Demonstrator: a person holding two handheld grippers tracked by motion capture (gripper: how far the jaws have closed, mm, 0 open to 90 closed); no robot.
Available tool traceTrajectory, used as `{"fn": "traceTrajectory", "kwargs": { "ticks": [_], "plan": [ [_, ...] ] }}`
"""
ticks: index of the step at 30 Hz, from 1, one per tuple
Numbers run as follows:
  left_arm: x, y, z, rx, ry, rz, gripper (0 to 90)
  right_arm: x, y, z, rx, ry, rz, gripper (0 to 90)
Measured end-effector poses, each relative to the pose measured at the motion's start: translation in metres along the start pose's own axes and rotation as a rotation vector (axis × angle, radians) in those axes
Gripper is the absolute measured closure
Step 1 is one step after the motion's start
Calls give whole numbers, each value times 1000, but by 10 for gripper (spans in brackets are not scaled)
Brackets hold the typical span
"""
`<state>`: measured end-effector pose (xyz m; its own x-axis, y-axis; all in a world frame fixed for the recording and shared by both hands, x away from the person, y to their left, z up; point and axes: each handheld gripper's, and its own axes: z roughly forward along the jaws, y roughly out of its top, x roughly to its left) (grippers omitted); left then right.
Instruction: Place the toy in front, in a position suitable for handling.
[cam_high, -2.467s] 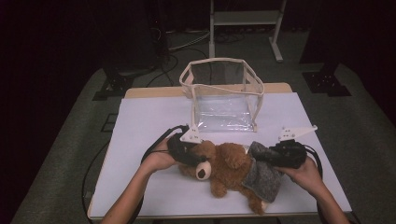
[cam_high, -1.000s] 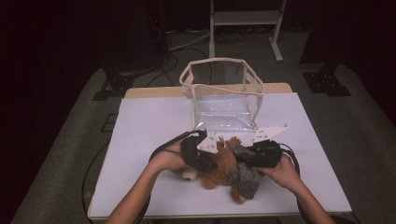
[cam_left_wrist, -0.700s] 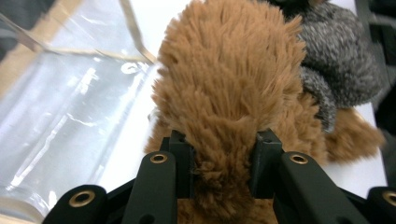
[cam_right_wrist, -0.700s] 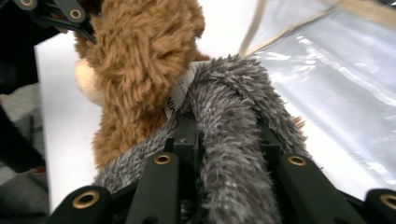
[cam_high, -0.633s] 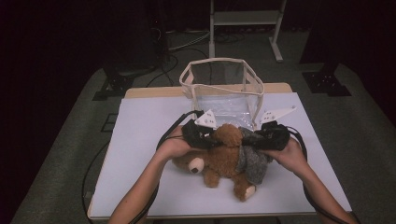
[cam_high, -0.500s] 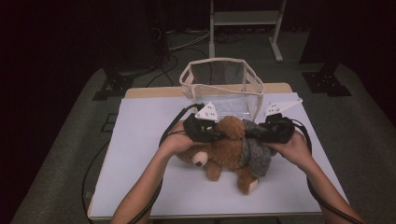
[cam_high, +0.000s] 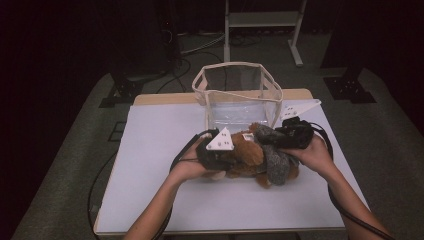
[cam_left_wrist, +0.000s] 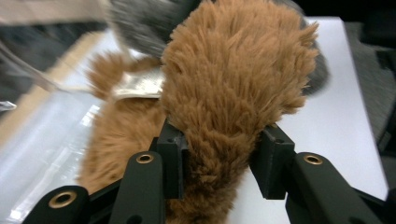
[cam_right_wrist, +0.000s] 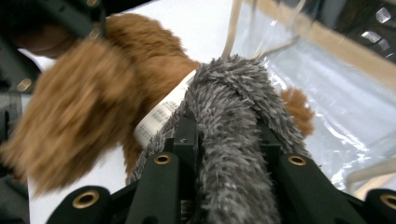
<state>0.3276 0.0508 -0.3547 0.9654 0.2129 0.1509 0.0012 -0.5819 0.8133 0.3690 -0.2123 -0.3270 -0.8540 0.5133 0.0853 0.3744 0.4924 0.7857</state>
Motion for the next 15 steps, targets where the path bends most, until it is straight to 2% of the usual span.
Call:
{"fn": "traceTrajectory", "kwargs": {
  "ticks": [4,7,11,15],
  "plan": [
    [-6,-16,-2,22,-11,2,561,5,-8,14,30,49,-6,695],
    [-10,-20,-8,27,-17,10,503,9,-16,18,17,70,-3,698],
    [-14,-23,-18,57,5,36,384,15,-32,17,3,72,9,702],
    [-10,-30,-33,57,40,16,352,17,-54,15,-7,88,38,703]
  ]
}}
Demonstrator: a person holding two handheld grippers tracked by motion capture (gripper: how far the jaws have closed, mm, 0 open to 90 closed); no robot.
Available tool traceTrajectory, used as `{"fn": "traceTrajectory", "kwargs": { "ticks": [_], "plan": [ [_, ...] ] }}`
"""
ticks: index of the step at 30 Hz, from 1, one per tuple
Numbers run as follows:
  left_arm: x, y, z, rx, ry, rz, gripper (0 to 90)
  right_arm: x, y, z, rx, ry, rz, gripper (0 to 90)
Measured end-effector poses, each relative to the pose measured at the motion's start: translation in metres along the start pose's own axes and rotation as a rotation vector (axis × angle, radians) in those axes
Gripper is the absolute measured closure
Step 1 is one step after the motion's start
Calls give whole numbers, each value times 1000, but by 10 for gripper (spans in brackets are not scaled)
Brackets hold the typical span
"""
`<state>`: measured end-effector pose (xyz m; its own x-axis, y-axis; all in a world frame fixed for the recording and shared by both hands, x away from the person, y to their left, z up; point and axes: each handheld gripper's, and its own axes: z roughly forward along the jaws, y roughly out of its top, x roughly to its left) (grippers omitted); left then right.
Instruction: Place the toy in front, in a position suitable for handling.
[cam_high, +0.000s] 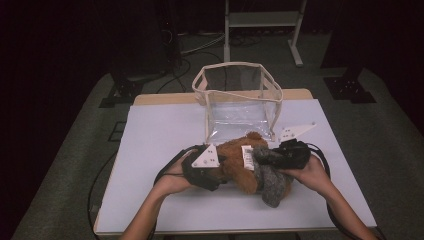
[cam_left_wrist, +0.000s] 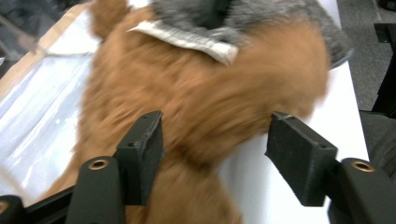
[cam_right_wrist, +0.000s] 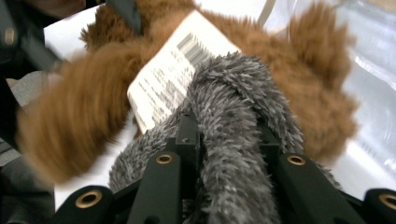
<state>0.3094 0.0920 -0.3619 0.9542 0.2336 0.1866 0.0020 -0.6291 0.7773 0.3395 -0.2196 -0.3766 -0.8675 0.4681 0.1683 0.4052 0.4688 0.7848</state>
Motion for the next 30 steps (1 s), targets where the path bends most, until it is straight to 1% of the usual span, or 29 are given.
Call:
{"fn": "traceTrajectory", "kwargs": {
  "ticks": [1,4,5,7,8,9,10,11,13,15,17,19,21,24,26,28,30],
  "plan": [
    [2,-2,-4,-6,14,-11,341,0,-6,-1,-5,7,6,704],
    [7,-8,-12,12,48,-27,282,1,-20,-5,-8,11,22,703],
    [8,-10,-14,16,52,-34,275,2,-25,-7,-9,12,30,703],
    [9,-15,-16,27,53,-48,234,3,-33,-10,-11,9,35,702],
    [9,-17,-16,33,48,-48,219,3,-36,-11,-10,6,40,702],
    [9,-18,-17,35,46,-44,218,4,-39,-12,-11,2,45,702],
    [9,-20,-16,29,49,-54,220,4,-41,-14,-12,-2,51,702],
    [8,-21,-15,35,48,-51,224,4,-43,-16,-10,-9,57,702],
    [6,-23,-11,37,46,-51,232,6,-43,-20,-8,-19,59,705],
    [6,-24,-11,42,46,-39,240,10,-38,-25,-13,-27,43,704],
    [6,-23,-10,39,46,-43,252,15,-27,-30,-21,-32,9,705],
    [5,-21,-11,47,41,-23,257,20,-12,-33,-37,-34,-28,704],
    [3,-20,-11,47,38,-15,266,24,7,-33,-42,-44,-70,704],
    [1,-20,-11,45,32,-3,266,26,35,-28,-43,-54,-126,703],
    [0,-21,-12,40,29,-2,266,24,49,-21,-37,-59,-139,703],
    [0,-24,-13,28,29,-6,266,21,55,-13,-18,-73,-147,702],
    [1,-27,-15,19,33,-14,265,16,53,-4,13,-77,-144,702]
  ]
}}
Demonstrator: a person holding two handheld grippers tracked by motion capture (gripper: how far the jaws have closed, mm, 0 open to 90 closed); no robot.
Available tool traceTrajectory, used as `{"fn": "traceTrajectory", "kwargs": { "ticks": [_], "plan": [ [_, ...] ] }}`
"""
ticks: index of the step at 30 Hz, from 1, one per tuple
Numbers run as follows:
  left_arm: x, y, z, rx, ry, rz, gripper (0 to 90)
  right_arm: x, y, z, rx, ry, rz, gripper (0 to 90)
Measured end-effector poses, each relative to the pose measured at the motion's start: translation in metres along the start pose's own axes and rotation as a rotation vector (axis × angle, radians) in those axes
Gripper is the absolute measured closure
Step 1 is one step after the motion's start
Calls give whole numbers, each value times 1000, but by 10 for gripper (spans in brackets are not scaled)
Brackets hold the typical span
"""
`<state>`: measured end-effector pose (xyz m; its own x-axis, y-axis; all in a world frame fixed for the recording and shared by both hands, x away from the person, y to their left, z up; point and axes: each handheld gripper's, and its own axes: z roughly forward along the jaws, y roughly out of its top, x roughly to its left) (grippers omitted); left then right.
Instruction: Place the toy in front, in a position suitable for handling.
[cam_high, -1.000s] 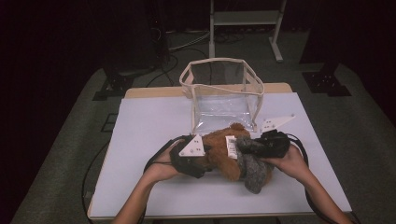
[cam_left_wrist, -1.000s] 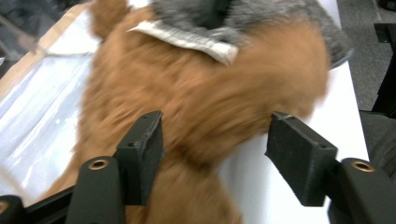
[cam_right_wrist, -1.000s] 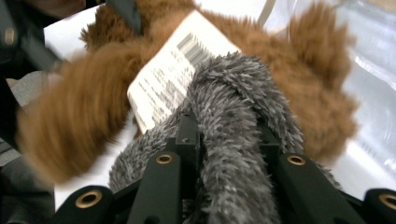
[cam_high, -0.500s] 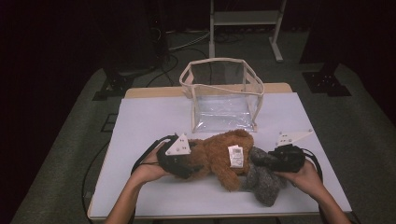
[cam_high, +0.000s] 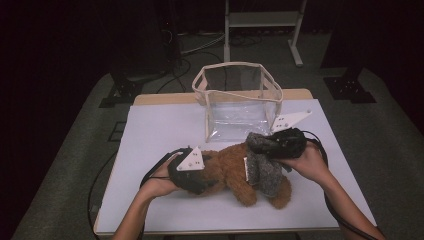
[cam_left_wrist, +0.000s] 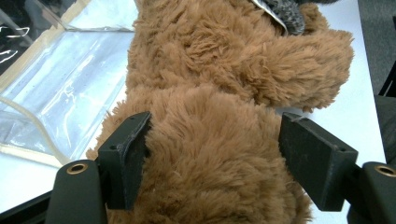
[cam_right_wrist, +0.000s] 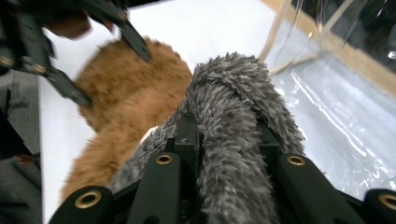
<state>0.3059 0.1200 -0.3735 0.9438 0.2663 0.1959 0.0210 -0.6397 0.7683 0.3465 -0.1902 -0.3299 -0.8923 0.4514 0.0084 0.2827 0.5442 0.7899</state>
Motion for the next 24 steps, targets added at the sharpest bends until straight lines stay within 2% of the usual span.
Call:
{"fn": "traceTrajectory", "kwargs": {
  "ticks": [2,5,6,8,11,14,16,20,24],
  "plan": [
    [2,-2,-3,-14,0,-9,253,-1,-9,9,27,9,13,704],
    [4,-5,-6,-48,-13,-38,194,-2,-23,11,6,34,55,708],
    [5,-6,-7,-57,-6,-54,186,-1,-27,10,-6,39,63,709],
    [8,-8,-10,-26,30,-75,118,1,-33,7,-20,39,66,710],
    [10,-16,-11,-30,-4,-125,96,6,-40,3,-30,42,72,711],
    [9,-21,-7,-12,-38,-140,72,12,-44,-1,-35,41,57,711],
    [8,-24,-4,-14,-46,-131,81,17,-46,-2,-31,36,47,711],
    [4,-28,-6,-22,-35,-94,193,20,-51,-9,-32,48,55,711],
    [3,-33,-8,-30,-34,-103,207,20,-63,-20,-24,23,68,710]
  ]
}}
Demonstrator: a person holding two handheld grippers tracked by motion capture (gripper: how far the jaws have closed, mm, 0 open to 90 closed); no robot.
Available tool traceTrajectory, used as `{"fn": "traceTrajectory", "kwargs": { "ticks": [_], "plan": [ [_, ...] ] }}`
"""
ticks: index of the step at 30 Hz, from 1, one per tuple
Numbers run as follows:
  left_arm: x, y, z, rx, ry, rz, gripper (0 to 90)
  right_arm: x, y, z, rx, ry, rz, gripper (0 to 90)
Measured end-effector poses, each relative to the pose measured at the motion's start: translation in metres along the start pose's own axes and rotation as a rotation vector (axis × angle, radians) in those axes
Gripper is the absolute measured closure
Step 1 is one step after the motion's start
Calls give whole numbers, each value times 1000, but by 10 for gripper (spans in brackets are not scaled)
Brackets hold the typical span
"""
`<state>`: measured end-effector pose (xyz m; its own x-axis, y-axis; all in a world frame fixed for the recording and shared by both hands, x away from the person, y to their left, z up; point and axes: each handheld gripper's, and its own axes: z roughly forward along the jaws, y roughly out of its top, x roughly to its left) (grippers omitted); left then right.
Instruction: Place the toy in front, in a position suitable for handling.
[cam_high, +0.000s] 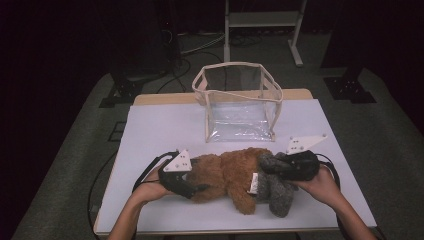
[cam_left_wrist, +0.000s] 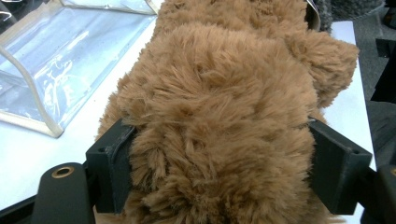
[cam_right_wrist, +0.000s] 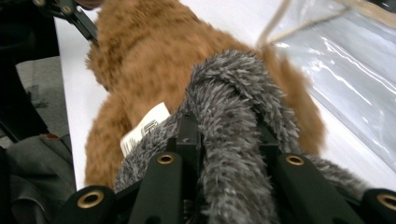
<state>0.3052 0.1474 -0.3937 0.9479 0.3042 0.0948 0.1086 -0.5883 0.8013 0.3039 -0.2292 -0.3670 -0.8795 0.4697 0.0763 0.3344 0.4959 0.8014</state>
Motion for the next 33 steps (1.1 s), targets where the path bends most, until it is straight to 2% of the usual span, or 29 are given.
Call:
{"fn": "traceTrajectory", "kwargs": {
  "ticks": [2,5,7,10,13,16,19,22,25,28,30,33],
  "plan": [
    [1,-3,-1,-6,-4,-12,203,-1,-11,-2,26,-17,17,710],
    [2,-4,-2,-4,-6,1,202,-5,-35,-1,83,-27,59,709],
    [0,-4,-3,1,-8,20,201,-9,-50,-3,62,1,111,708],
    [-1,-2,-3,8,-7,22,201,-13,-58,-13,53,-24,126,708],
    [-2,-1,-4,15,-9,39,201,-19,-56,-20,38,-40,133,707],
    [-2,-1,-8,9,-8,38,187,-26,-45,-21,13,-47,133,707],
    [-1,-3,-13,0,-11,23,162,-36,-32,-17,10,-50,127,707],
    [1,-8,-17,19,-14,5,159,-45,-25,-9,31,-57,127,707],
    [4,-16,-16,57,-15,-33,120,-49,-22,1,54,-39,125,707],
    [8,-24,-11,76,-46,-72,110,-47,-20,13,76,-19,113,706],
    [8,-26,-8,69,-65,-74,125,-45,-19,20,78,0,108,707],
    [7,-25,-6,49,-72,-66,214,-43,-18,25,65,32,116,709]
  ]
}}
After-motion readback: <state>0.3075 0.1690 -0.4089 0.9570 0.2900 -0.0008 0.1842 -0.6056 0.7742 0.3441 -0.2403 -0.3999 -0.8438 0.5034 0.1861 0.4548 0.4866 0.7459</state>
